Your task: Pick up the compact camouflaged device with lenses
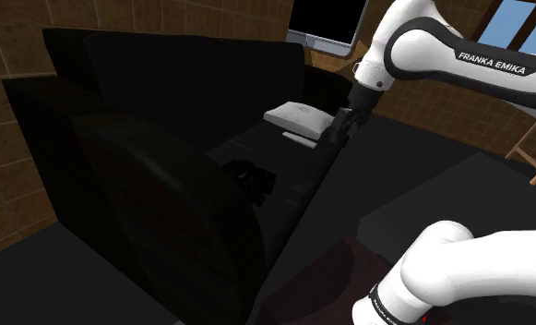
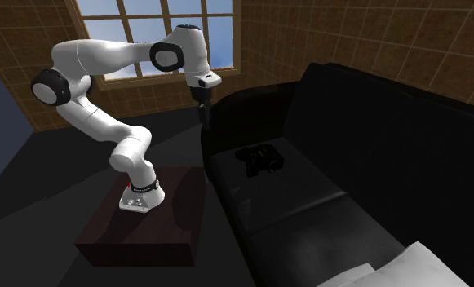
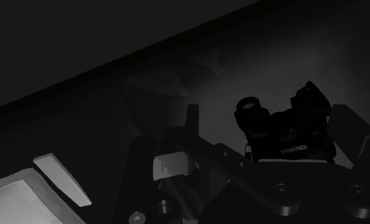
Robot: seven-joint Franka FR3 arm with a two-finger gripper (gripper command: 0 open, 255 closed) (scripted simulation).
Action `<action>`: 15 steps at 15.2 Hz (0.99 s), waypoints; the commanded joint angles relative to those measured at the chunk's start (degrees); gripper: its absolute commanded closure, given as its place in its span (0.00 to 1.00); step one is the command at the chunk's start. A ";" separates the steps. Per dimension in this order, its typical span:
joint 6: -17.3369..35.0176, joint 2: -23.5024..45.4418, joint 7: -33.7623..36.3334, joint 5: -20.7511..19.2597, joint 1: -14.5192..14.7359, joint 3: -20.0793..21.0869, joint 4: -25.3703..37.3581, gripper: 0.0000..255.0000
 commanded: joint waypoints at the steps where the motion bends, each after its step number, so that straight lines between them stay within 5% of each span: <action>1: 0.00 0.00 0.00 0.00 0.00 0.00 0.00 0.00; 15: 15.13 24.16 4.78 4.44 3.90 5.49 1.93 0.00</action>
